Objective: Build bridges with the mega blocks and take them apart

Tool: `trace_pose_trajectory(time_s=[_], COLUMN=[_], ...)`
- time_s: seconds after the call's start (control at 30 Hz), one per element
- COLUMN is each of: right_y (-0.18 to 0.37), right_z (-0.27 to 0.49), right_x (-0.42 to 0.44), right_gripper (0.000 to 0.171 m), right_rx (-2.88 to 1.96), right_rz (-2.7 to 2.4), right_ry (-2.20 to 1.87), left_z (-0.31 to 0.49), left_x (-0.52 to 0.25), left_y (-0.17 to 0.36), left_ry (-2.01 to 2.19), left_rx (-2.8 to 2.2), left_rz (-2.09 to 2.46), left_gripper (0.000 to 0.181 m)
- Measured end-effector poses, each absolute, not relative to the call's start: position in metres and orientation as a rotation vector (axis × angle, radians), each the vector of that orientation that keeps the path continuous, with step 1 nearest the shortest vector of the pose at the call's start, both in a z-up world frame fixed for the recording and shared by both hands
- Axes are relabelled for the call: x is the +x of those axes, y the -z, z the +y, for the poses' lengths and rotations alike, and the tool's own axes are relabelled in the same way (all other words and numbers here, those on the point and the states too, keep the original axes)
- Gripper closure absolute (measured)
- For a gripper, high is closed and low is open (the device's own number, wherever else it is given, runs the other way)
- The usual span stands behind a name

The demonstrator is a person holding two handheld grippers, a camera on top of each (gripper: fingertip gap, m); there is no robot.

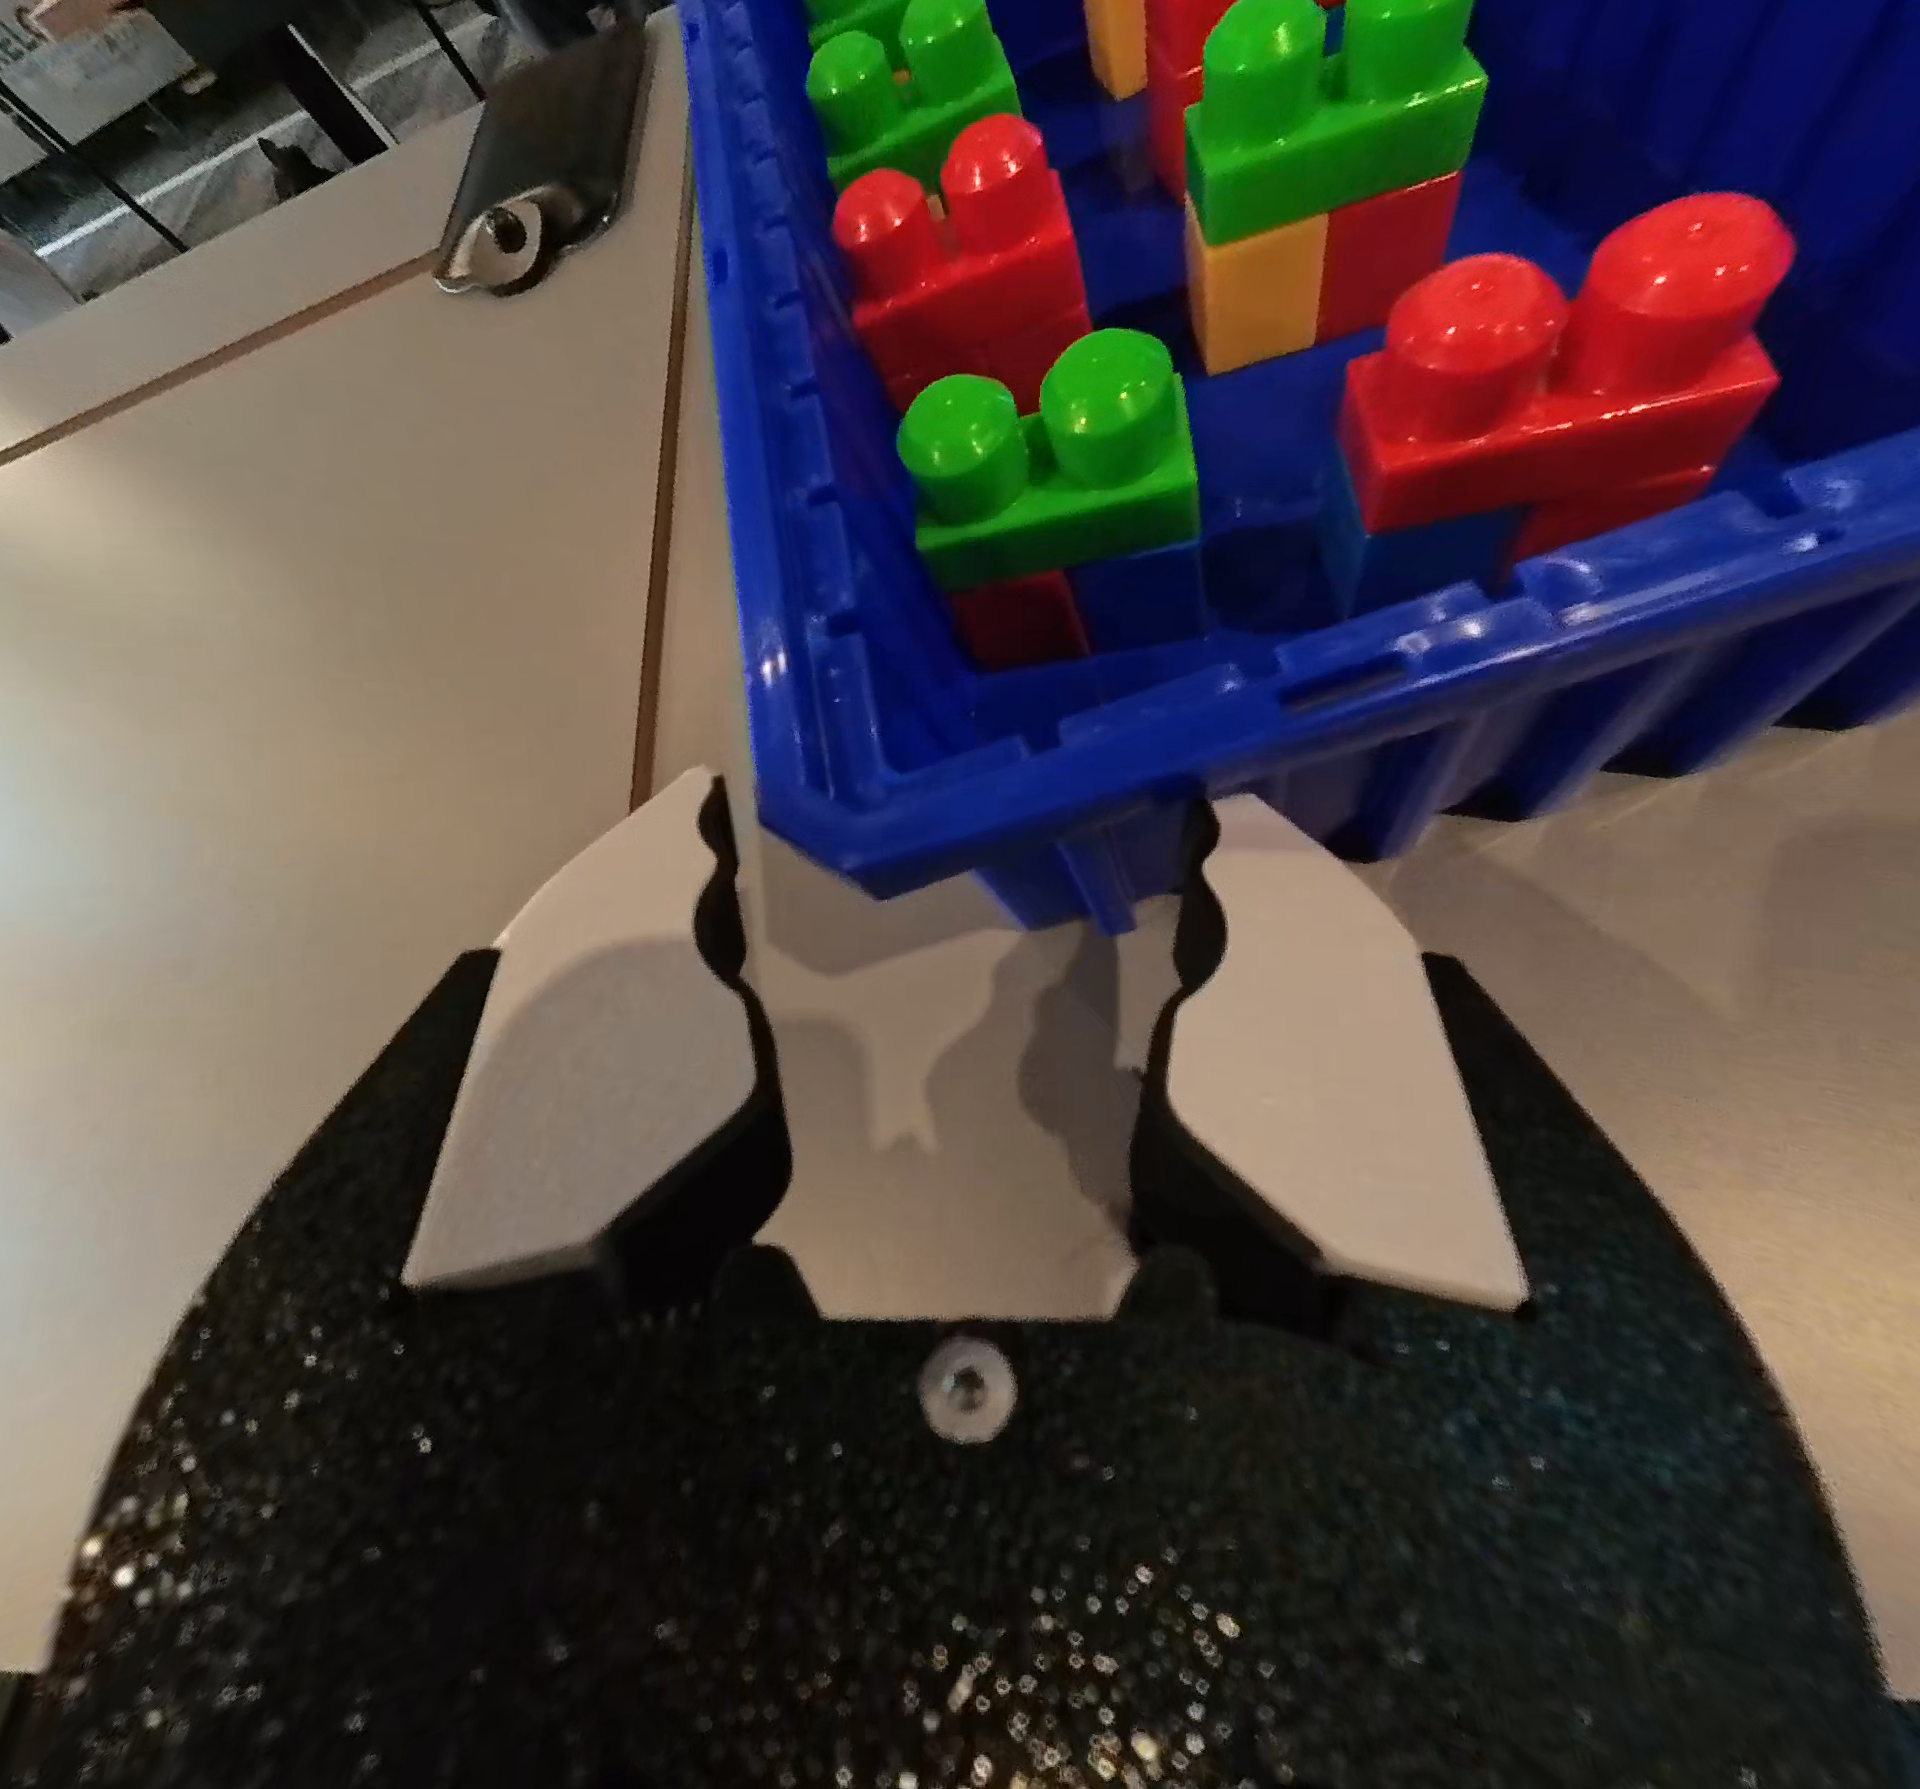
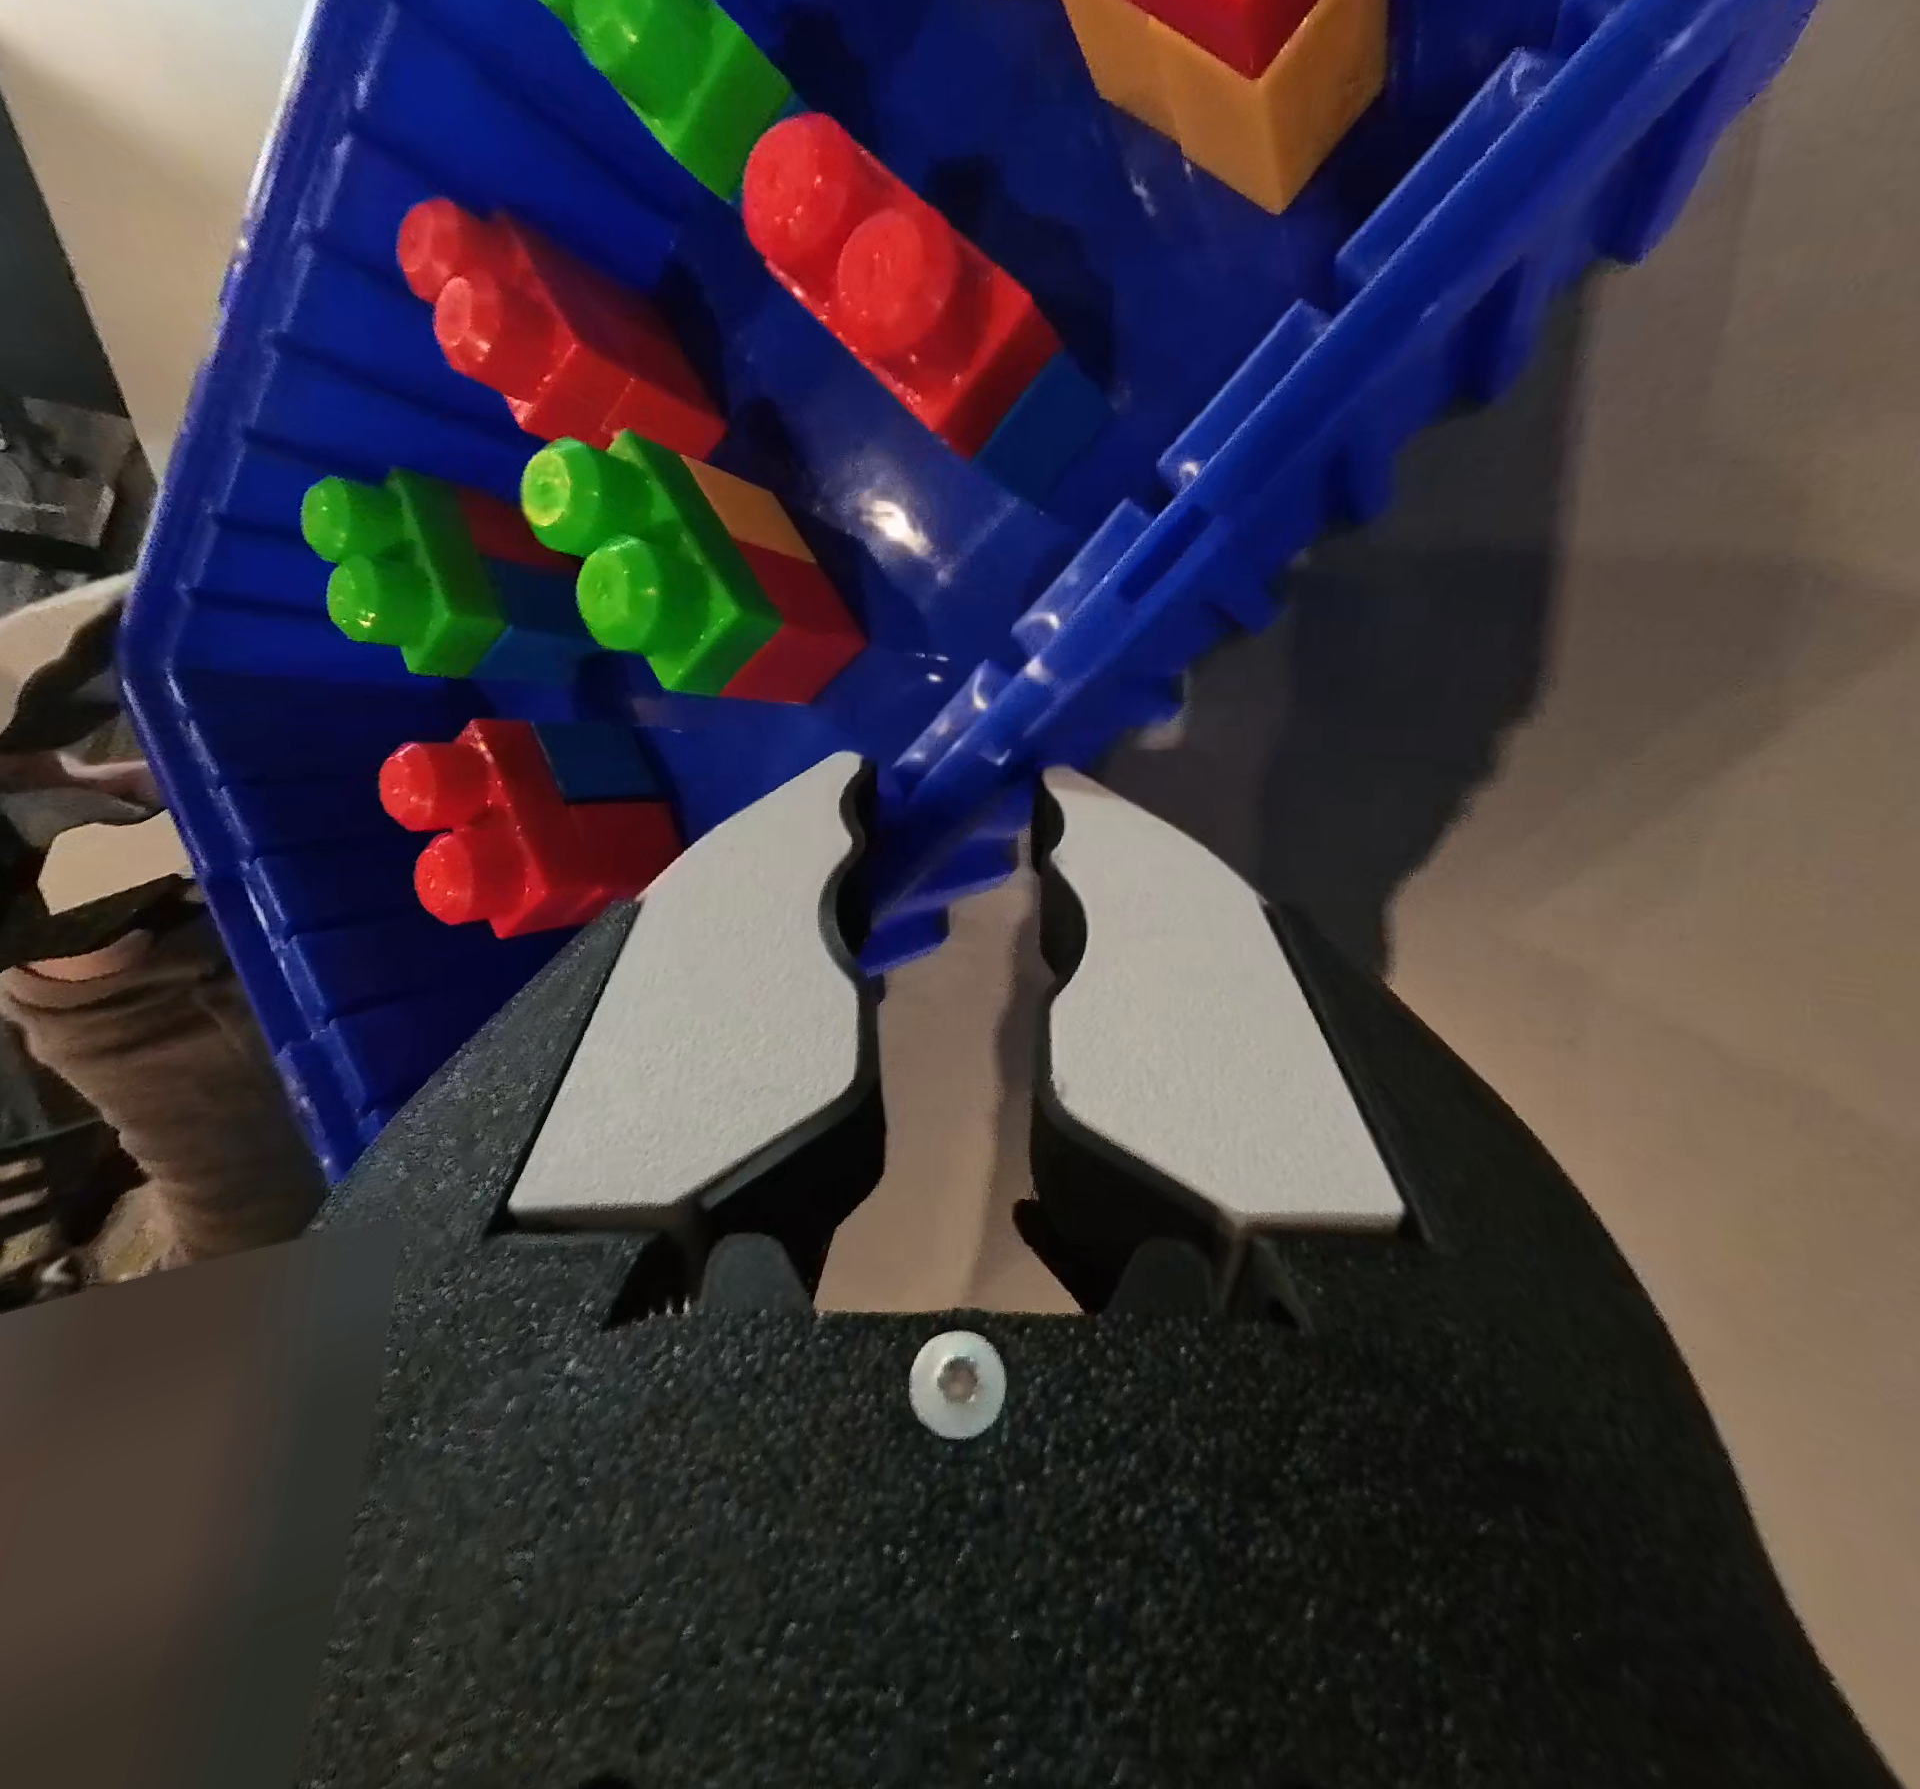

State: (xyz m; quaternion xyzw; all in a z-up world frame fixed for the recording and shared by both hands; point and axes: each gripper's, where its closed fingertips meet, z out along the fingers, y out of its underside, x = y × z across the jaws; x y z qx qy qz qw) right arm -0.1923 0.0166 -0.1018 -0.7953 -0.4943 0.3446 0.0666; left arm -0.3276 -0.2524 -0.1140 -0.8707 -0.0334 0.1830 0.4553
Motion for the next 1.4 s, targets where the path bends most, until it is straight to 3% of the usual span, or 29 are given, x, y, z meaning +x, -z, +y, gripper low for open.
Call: trace_pose_trajectory(time_s=[0.37, 0.5, 0.63, 0.8, 0.87, 0.93, 1.0, 1.1, 1.27, 1.4], right_y=[0.038, 0.003, -0.019, -0.001, 0.012, 0.026, 0.040, 0.050, 0.089, 0.109], right_z=[-0.032, -0.060, -0.072, -0.079, -0.081, -0.082, -0.077, -0.055, -0.053, -0.042], right_x=[-0.065, 0.008, 0.084, 0.153, 0.162, 0.166, 0.173, 0.190, 0.198, 0.223], right_gripper=[0.134, 0.135, 0.151, 0.171, 0.156, 0.127, 0.115, 0.112, 0.106, 0.120], right_rx=[-1.991, -1.800, -1.674, -1.699, -1.740, -1.816, -1.884, -1.899, -2.110, -2.221], right_rz=[-1.664, -1.546, -1.218, -0.922, -0.954, -1.021, -1.088, -1.080, -1.155, -1.183], right_ry=[-0.901, -0.872, -0.792, -0.708, -0.638, -0.543, -0.377, -0.078, -0.052, 0.065], left_z=[-0.269, -0.274, -0.285, -0.294, -0.294, -0.291, -0.287, -0.279, -0.262, -0.249], left_x=[-0.322, -0.303, -0.282, -0.261, -0.256, -0.251, -0.245, -0.233, -0.214, -0.203], left_y=[0.067, 0.014, -0.030, -0.050, -0.051, -0.048, -0.045, -0.043, -0.035, -0.024], left_ry=[-0.607, -0.615, -0.547, -0.430, -0.397, -0.362, -0.340, -0.323, -0.329, -0.328], left_rx=[-1.991, -1.756, -1.536, -1.450, -1.459, -1.494, -1.523, -1.548, -1.594, -1.649], left_rz=[-0.086, -0.082, -0.111, -0.097, -0.103, -0.096, -0.077, -0.035, 0.045, 0.098], left_gripper=[0.083, 0.109, 0.145, 0.181, 0.181, 0.181, 0.181, 0.181, 0.181, 0.181])
